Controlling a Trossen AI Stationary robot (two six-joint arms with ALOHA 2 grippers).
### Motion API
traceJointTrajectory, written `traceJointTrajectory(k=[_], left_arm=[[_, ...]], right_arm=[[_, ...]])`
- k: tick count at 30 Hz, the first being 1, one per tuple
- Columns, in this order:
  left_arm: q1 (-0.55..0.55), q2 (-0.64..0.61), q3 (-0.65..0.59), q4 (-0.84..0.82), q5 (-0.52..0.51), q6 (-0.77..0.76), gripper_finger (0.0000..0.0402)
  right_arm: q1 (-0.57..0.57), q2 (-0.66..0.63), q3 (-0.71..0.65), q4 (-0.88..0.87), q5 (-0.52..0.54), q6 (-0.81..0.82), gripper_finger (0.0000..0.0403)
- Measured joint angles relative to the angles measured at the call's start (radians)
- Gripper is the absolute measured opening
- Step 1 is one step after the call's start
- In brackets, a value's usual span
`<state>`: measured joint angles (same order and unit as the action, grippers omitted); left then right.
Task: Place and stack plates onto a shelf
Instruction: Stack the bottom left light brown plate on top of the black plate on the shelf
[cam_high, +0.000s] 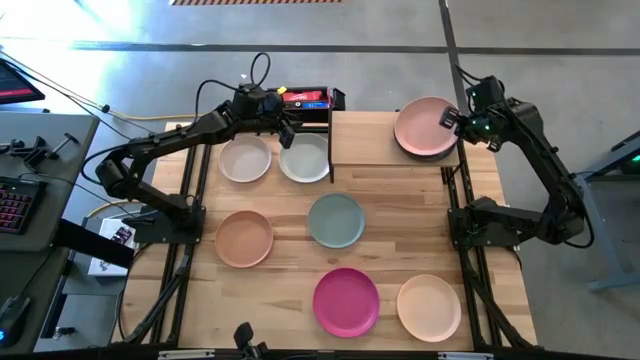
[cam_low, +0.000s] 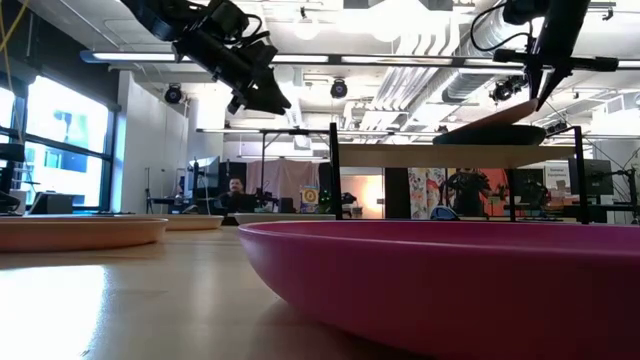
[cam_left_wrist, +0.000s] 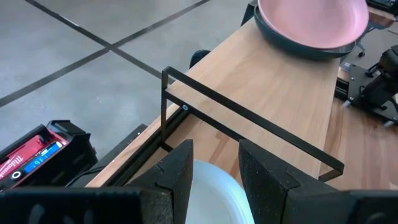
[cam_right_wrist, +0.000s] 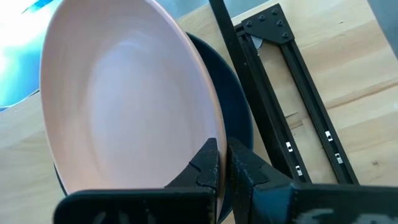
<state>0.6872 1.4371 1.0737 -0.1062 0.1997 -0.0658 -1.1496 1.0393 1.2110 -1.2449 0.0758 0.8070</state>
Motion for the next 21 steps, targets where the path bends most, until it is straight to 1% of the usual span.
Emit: traceJointTrajectory(k=[8, 10, 14, 17, 21], left_arm=[[0.0, 0.0, 0.0, 0.0, 0.0, 0.0, 0.0115], [0.0, 0.0, 0.0, 0.0, 0.0, 0.0, 0.0115], [0.0, 0.0, 0.0, 0.0, 0.0, 0.0, 0.0115], [0.0, 0.0, 0.0, 0.0, 0.0, 0.0, 0.0115], [0.0, 0.0, 0.0, 0.0, 0.0, 0.0, 0.0115]], right_arm=[[0.0, 0.004, 0.0, 0.0, 0.003, -0.027, 0.0001], [0.0, 0.005, 0.0, 0.0, 0.003, -0.029, 0.0006], [0.0, 0.01, 0.0, 0.0, 0.003, -0.03, 0.0038], [0.0, 0.014, 0.0, -0.001, 0.025, -0.029, 0.0064], [0.0, 0.02, 0.0, -0.001, 0.024, -0.03, 0.0079]])
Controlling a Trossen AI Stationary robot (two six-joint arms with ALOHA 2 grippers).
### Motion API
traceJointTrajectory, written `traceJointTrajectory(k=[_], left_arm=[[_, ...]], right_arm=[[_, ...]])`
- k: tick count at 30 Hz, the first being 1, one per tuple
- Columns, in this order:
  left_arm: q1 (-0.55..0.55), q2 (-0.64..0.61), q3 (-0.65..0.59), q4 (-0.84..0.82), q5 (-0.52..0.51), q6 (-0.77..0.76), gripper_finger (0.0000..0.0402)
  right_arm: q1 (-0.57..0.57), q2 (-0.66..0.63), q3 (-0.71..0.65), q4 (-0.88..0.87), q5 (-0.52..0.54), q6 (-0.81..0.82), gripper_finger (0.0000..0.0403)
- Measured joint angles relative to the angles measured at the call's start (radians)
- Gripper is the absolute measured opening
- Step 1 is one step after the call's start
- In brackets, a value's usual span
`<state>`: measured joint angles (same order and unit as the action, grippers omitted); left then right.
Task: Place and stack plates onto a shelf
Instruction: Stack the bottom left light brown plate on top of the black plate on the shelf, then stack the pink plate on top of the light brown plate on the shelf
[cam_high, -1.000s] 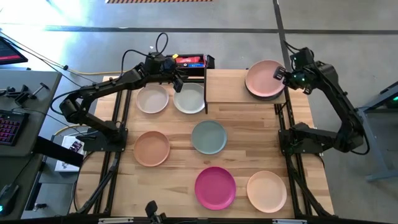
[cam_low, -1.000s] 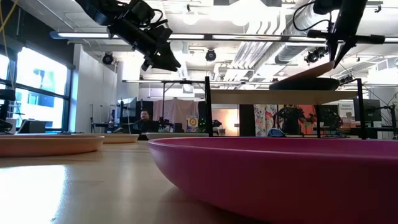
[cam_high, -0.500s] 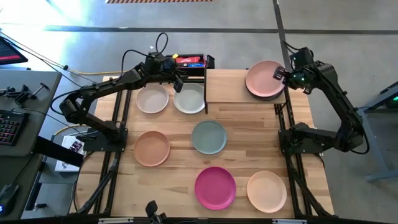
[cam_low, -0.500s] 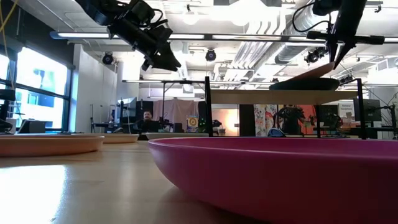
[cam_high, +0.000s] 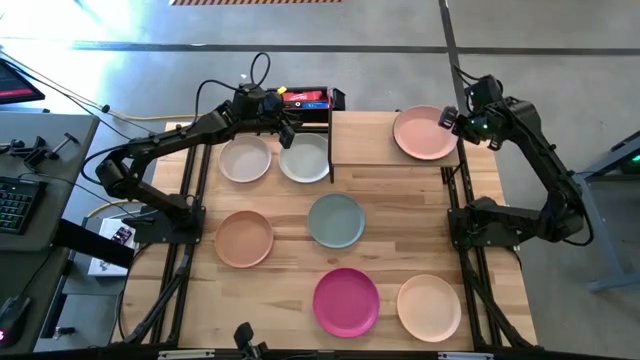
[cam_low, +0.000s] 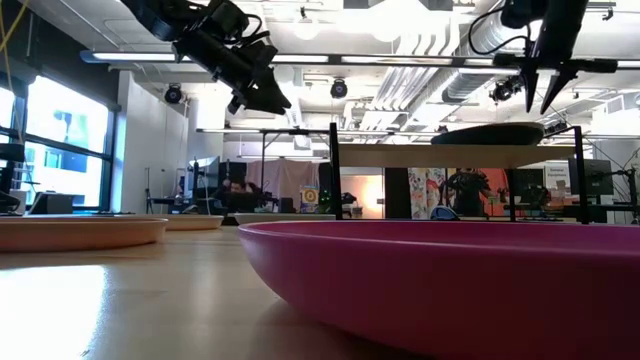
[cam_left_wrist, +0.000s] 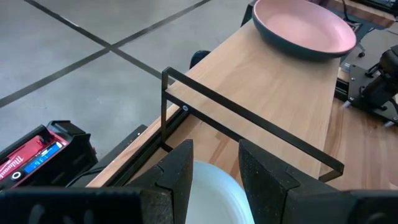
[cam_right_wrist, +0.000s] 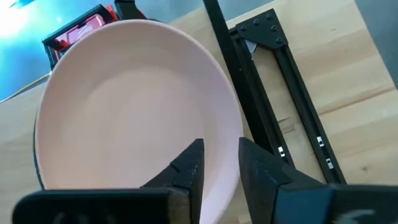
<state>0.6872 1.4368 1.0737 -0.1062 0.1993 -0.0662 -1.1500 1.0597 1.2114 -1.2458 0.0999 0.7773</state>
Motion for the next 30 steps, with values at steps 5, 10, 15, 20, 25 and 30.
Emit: traceJointTrajectory(k=[5, 10, 15, 20, 25, 30], left_arm=[[0.0, 0.0, 0.0, 0.0, 0.0, 0.0, 0.0115], [0.0, 0.0, 0.0, 0.0, 0.0, 0.0, 0.0115], [0.0, 0.0, 0.0, 0.0, 0.0, 0.0, 0.0115], [-0.004, 0.0, 0.0, -0.002, 0.002, 0.0, 0.0115], [-0.029, 0.0, 0.0, -0.016, 0.006, 0.0, 0.0115], [-0.082, 0.0, 0.0, -0.08, 0.009, 0.0, 0.0115]], right_arm=[[0.0, -0.001, 0.0, -0.013, -0.016, -0.025, 0.0079], [0.0, -0.001, 0.0, -0.023, -0.102, -0.072, 0.0079], [0.0, -0.001, 0.0, -0.027, -0.265, -0.113, 0.0079], [0.022, -0.001, 0.0, -0.072, -0.423, -0.15, 0.0079], [0.136, -0.001, 0.0, -0.118, -0.452, -0.153, 0.0079], [0.319, -0.001, 0.0, -0.117, -0.444, -0.101, 0.0079]])
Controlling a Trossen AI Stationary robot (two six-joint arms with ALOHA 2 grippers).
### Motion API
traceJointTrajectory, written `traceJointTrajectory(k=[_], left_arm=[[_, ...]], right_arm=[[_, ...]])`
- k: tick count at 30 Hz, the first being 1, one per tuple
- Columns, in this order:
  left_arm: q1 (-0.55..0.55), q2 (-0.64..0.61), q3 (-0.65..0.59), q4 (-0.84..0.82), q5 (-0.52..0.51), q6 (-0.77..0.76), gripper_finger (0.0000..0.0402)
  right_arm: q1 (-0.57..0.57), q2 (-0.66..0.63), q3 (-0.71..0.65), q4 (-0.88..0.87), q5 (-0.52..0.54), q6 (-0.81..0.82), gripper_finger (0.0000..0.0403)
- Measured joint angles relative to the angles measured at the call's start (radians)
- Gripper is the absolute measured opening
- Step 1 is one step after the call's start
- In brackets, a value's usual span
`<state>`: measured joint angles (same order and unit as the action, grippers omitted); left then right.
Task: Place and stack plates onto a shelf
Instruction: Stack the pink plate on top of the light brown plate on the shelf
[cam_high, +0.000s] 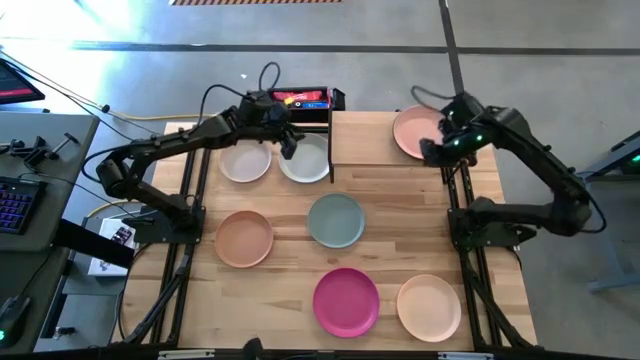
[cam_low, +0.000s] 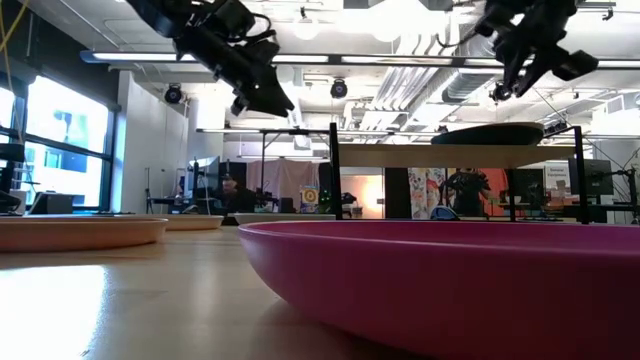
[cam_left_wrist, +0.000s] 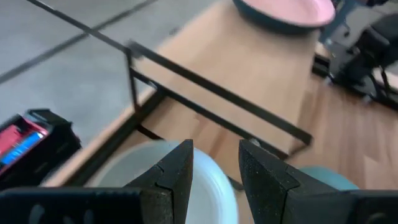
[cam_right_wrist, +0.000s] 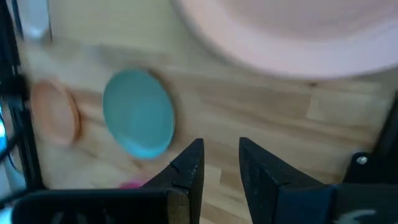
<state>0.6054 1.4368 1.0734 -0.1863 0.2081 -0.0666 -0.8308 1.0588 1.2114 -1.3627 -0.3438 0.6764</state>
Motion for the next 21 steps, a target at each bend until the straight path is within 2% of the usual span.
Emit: traceJointTrajectory(k=[8, 17, 21], left_arm=[[-0.1, 0.0, 0.0, -0.1, 0.0, -0.017, 0.0115], [-0.235, 0.0, 0.0, -0.115, -0.011, -0.117, 0.0115], [-0.289, 0.0, 0.0, -0.175, -0.011, -0.131, 0.0115]], right_arm=[[0.279, 0.0, 0.0, 0.039, 0.117, 0.113, 0.0079], [0.528, 0.021, 0.0, 0.094, 0.223, 0.243, 0.0079], [0.644, 0.062, 0.0, 0.121, 0.232, 0.312, 0.0079]])
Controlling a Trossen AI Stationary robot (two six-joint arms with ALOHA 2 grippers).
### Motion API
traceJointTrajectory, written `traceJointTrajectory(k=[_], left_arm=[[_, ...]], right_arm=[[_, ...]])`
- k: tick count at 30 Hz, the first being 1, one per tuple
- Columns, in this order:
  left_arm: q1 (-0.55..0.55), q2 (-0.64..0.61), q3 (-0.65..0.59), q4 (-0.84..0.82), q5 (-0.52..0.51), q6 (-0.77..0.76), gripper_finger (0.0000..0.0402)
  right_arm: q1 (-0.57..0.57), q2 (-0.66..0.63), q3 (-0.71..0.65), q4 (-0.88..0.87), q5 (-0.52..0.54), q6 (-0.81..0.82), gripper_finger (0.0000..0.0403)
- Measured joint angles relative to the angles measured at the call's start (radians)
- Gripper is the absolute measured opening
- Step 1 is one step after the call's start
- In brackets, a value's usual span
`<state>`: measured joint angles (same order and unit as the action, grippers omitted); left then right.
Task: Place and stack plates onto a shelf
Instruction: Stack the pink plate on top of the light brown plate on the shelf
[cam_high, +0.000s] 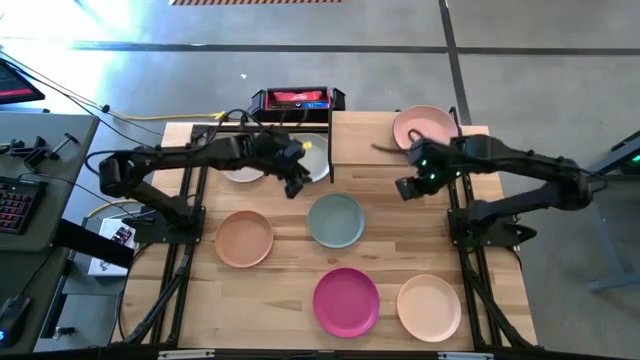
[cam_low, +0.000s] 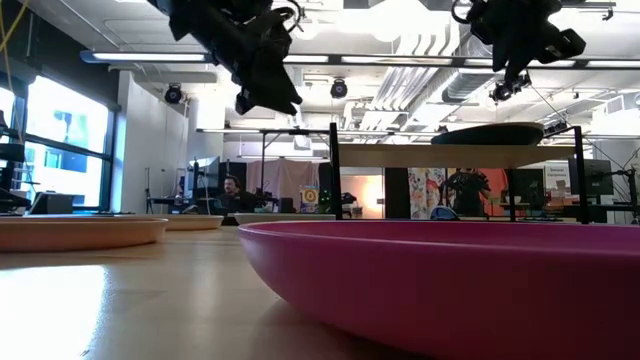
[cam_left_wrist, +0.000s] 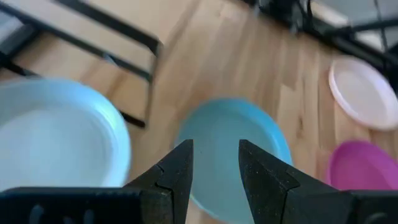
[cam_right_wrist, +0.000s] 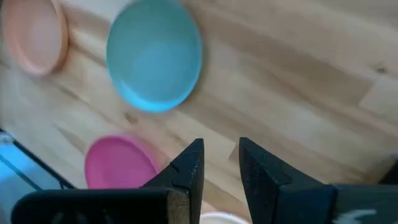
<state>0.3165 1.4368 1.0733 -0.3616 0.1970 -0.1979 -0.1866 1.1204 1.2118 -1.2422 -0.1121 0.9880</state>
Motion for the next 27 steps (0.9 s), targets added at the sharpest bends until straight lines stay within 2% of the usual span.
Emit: traceJointTrajectory(k=[7, 13, 19, 27], left_arm=[[-0.084, 0.0, 0.0, -0.208, -0.001, 0.024, 0.0115], [-0.176, 0.0, 0.0, -0.35, -0.003, 0.02, 0.0115], [-0.272, 0.0, 0.0, -0.374, -0.002, -0.01, 0.0115], [-0.381, 0.0, 0.0, -0.375, -0.002, -0.072, 0.0115]], right_arm=[[0.179, 0.109, 0.0, 0.089, 0.019, 0.16, 0.0079], [0.289, 0.228, 0.0, 0.16, 0.022, 0.181, 0.0079], [0.405, 0.345, 0.0, 0.194, 0.021, 0.185, 0.0079], [0.535, 0.463, 0.0, 0.302, 0.032, 0.294, 0.0079]])
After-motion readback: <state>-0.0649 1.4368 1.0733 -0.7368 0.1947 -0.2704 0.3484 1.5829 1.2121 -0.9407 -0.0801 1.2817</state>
